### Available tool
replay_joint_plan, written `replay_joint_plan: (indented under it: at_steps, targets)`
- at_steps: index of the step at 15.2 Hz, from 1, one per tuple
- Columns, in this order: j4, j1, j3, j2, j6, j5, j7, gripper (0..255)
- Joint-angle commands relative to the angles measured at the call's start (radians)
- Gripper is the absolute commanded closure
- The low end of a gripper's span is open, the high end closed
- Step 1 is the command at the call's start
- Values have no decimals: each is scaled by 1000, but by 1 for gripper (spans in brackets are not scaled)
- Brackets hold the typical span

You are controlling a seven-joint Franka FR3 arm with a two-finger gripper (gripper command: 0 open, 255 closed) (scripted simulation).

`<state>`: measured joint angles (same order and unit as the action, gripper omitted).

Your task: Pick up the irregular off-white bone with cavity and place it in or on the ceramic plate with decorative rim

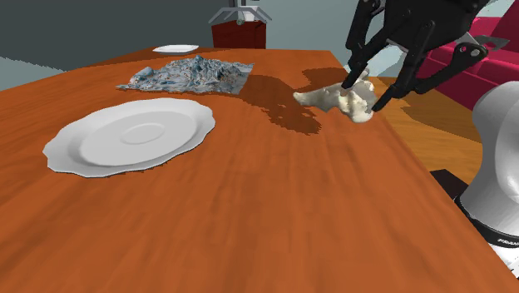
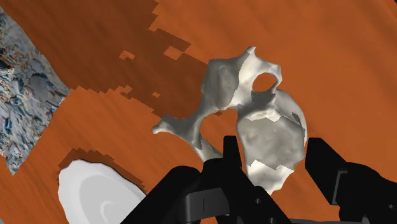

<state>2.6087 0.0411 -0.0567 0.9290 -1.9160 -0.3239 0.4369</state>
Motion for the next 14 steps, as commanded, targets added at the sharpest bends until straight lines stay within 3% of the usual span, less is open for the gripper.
replay_joint_plan:
  at_steps: [1, 7, 14]
  targets:
    - [-26, 1, 3, -1, 25, 4, 6, 255]
    - [-100, 3, 8, -15, 83, 13, 21, 255]
    - [-291, -1, -34, -315, -35, 0, 32, 255]
